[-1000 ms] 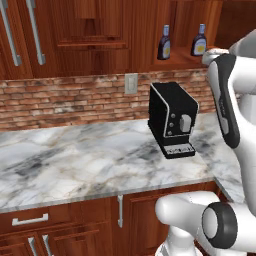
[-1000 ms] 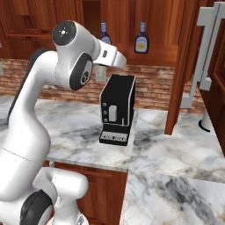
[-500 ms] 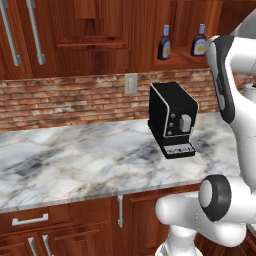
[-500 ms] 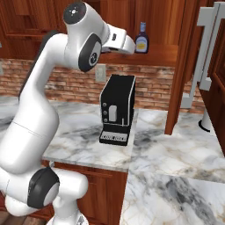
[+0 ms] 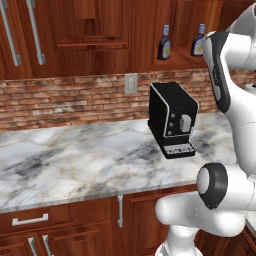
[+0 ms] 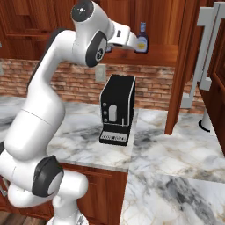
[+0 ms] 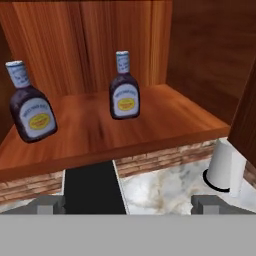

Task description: Take 2 condiments from the cabinet and move them on the counter near the stove.Make sure the condiments are lined up with each other, next to each other.

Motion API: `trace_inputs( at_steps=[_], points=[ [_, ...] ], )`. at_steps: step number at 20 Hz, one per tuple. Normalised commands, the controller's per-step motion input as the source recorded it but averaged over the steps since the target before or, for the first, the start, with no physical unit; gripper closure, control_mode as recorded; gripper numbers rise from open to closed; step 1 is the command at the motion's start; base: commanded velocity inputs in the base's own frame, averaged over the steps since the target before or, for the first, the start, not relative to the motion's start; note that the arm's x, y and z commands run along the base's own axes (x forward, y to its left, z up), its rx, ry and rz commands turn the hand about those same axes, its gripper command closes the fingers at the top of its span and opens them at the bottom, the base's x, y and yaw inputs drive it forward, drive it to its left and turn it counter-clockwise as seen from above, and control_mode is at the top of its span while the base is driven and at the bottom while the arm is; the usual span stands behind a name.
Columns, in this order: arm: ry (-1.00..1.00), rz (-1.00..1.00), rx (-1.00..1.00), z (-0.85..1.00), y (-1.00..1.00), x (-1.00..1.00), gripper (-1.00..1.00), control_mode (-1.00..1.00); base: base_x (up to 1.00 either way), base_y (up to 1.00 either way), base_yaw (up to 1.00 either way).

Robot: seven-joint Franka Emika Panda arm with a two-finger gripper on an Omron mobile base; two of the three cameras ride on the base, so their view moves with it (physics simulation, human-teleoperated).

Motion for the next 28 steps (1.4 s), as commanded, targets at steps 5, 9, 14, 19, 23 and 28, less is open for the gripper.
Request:
trace_inputs(
  at_steps=[5,9,14,19,23,28],
  points=[
    [-0.11,0.0,0.0,0.0,0.0,0.39,-1.0,-1.0,0.0,0.0,0.0],
    [-0.12,0.0,0.0,0.0,0.0,0.28,-1.0,-1.0,0.0,0.0,0.0],
    [-0.03,0.0,0.0,0.0,-0.07,0.37,-1.0,-1.0,0.0,0.0,0.0],
    [0.0,0.0,0.0,0.01,-0.22,0.34,-1.0,-1.0,0.0,0.0,0.0],
    [0.0,0.0,0.0,0.1,-0.2,0.35,-1.0,-1.0,0.0,0.0,0.0],
    [0.0,0.0,0.0,0.09,-0.1,0.34,-1.0,-1.0,0.0,0.0,0.0]
  ],
)
